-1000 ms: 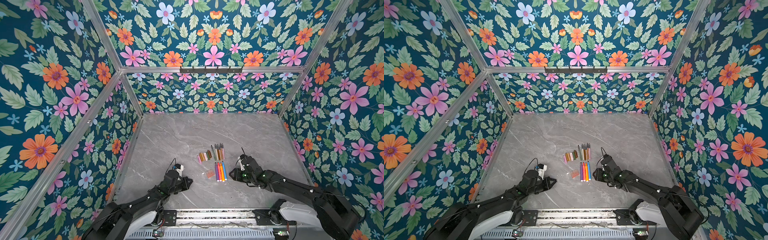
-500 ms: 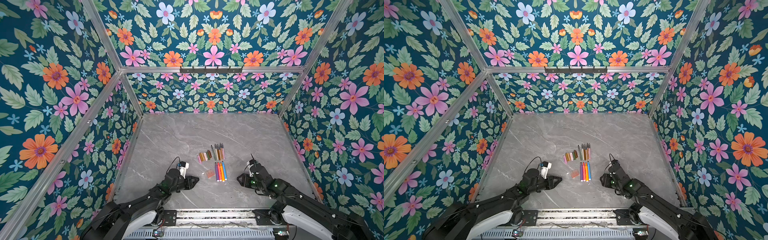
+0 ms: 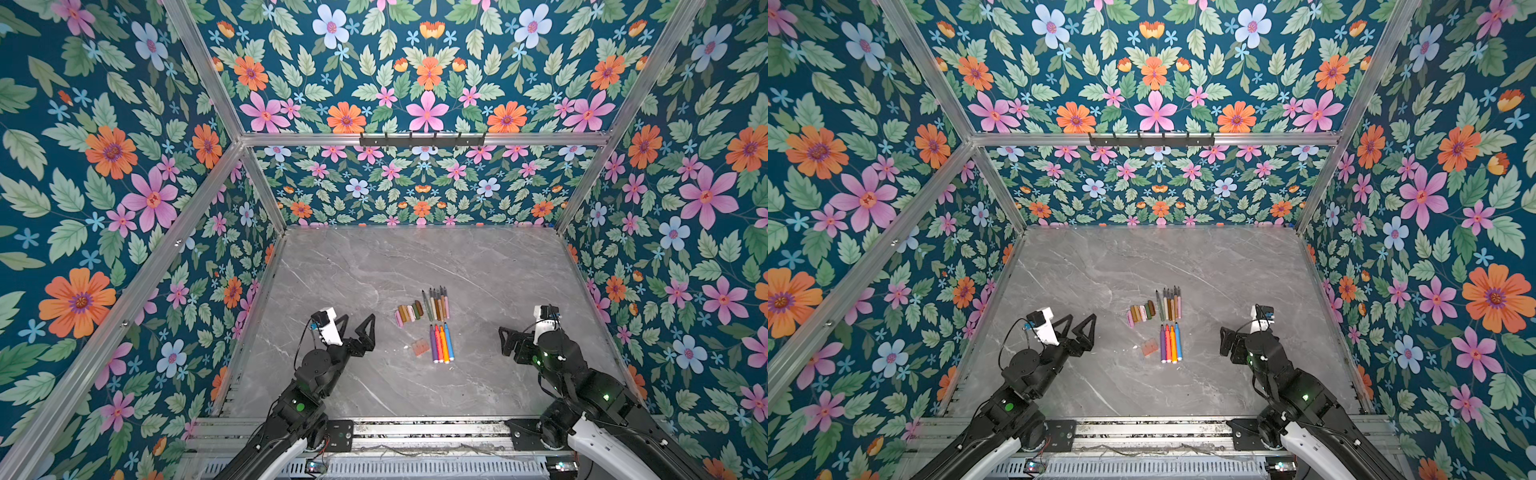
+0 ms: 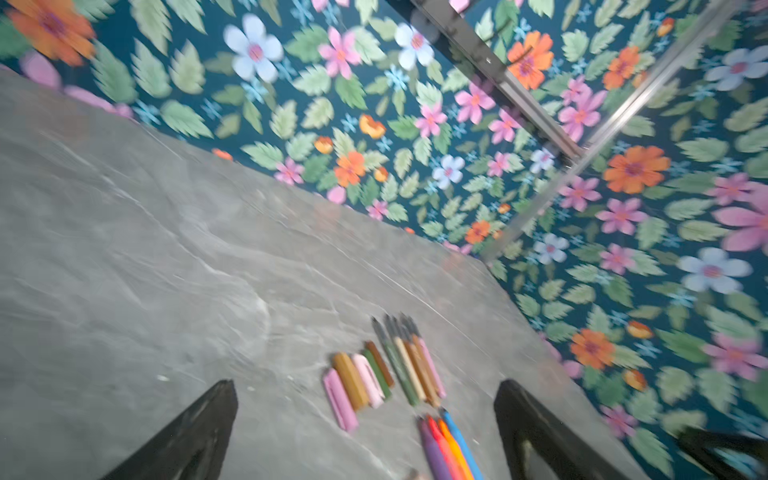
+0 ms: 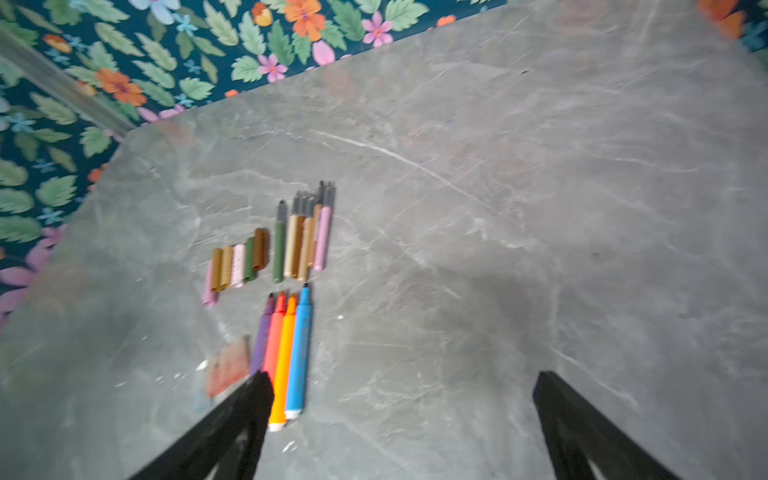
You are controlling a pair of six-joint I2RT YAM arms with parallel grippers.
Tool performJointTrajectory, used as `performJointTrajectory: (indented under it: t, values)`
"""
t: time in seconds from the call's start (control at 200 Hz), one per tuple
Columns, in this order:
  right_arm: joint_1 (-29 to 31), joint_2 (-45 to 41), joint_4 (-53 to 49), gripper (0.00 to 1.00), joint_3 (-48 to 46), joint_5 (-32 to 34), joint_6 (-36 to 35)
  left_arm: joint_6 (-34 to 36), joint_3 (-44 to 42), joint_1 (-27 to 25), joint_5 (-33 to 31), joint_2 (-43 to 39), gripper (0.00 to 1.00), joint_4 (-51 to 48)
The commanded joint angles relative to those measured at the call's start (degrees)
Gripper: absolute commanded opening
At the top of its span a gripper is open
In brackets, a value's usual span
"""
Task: Open the pen caps
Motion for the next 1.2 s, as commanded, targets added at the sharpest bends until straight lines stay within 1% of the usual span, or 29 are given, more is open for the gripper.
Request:
performJointTrajectory:
  t: [0.0,0.02,0.045,0.1,0.17,0.22,0.26,0.32,0.345,0.41,0.52,0.565,0.59,0.655,0.68,0.715,0.74,0.8,0.875,0.97,1.005,1.045,1.07,1.1,1.14,1.16,1.195]
  values:
    - [0.02,-0.49,0.62,0.99,-1.3,15.93,0.19,11.75,-0.99,0.06,-15.13,1.24,1.0,7.22]
    - [-0.05,-0.86,2.63,0.99,-2.2,17.16,-0.95,12.97,-0.99,0.06,-16.79,1.96,1.0,8.0]
    - [0.07,-1.38,6.28,0.99,-3.66,18.08,-4.49,14.11,-0.8,0.03,-19.3,3.07,1.0,8.68]
    - [0.1,-2.78,19.03,0.99,-8.05,18.55,-17.53,16.47,0.11,0.06,-24.46,6.0,1.0,9.03]
    - [0.07,-3.25,31.24,0.99,-12.78,20.34,-28.35,19.99,0.63,0.11,-30.88,9.98,1.0,10.57]
    - [0.02,-2.17,38.27,0.99,-15.36,21.8,-34.1,20.86,0.21,0.11,-35.08,12.47,1.0,12.91]
    - [0.03,-0.53,43.9,0.99,-16.95,22.69,-38.06,21.83,-0.59,0.12,-37.27,14.58,1.0,16.23]
    - [-0.44,2.85,50.02,0.99,-18.41,23.27,-40.99,22.57,-1.38,0.15,-39.81,17.41,1.0,20.85]
    - [-0.96,4.27,51.79,0.99,-18.83,22.72,-41.33,23.35,-1.49,0.19,-39.71,18.22,1.0,22.71]
    - [-4.53,8.48,55.54,0.99,-20.23,18.47,-39.92,29.02,-2.37,0.19,-39.24,20.63,1.0,29.16]
    - [-15.53,12.71,61.72,0.99,-24.15,7.77,-30.9,37.33,-5.12,1.38,-41.49,26.35,1.0,41.32]
    - [-20.1,14.01,65.37,0.99,-26.41,3.56,-28.57,37.6,-6.46,3.07,-42.74,29.96,1.0,46.56]
    - [-22.4,14.75,67.67,0.99,-27.09,2.73,-28.21,37.01,-7.27,4.16,-43.08,32.15,1.0,49.06]
    - [-25.27,15.91,69.75,0.99,-27.38,-0.3,-29.69,34.28,-8.56,6.09,-43.0,38.16,1.0,54.21]
    - [-25.83,16.78,71.62,0.99,-27.76,-0.43,-30.17,33.31,-8.76,6.53,-42.96,40.47,1.0,55.7]
    - [-26.35,18.35,74.17,0.99,-28.04,-0.39,-30.48,34.38,-8.44,6.7,-43.85,43.61,1.0,59.55]
    - [-26.57,19.32,75.26,0.99,-28.03,-0.68,-30.53,35.28,-8.05,6.75,-43.34,45.92,1.0,61.83]
    - [-26.58,22.46,78.56,0.98,-27.94,-2.04,-31.2,36.64,-6.67,6.71,-43.49,49.87,1.0,63.98]
    - [-26.67,28.73,85.96,0.98,-27.98,-2.93,-32.36,38.86,-5.67,7.72,-40.88,54.6,1.0,68.53]
    - [-26.61,38.22,94.68,0.98,-26.26,-4.6,-34.07,40.25,-5.32,9.94,-38.42,63.0,1.0,80.01]
    - [-26.62,41.72,97.6,0.98,-25.4,-5.21,-34.66,40.21,-3.45,11.06,-38.51,64.28,1.0,78.54]
    - [-26.83,46.0,100.93,0.97,-24.63,-5.74,-35.73,39.62,-2.38,12.45,-36.94,65.9,1.0,78.9]
    - [-27.67,50.19,103.93,0.98,-24.3,-6.05,-35.61,38.94,-2.22,13.4,-35.2,67.06,1.0,79.89]
    - [-29.3,55.7,108.47,0.98,-24.1,-7.59,-34.81,39.24,-1.14,14.68,-33.49,67.53,1.0,78.84]
    - [-30.8,63.25,115.41,0.98,-22.76,-8.53,-33.55,40.08,-0.32,15.66,-32.83,68.33,1.0,78.67]
    - [-30.32,62.79,112.81,0.98,-20.61,-6.23,-35.05,40.08,-0.51,16.46,-32.13,69.23,1.0,79.68]
    - [-30.53,59.54,103.79,0.98,-18.83,-6.41,-33.71,37.71,-0.8,18.41,-29.75,70.43,0.99,79.89]
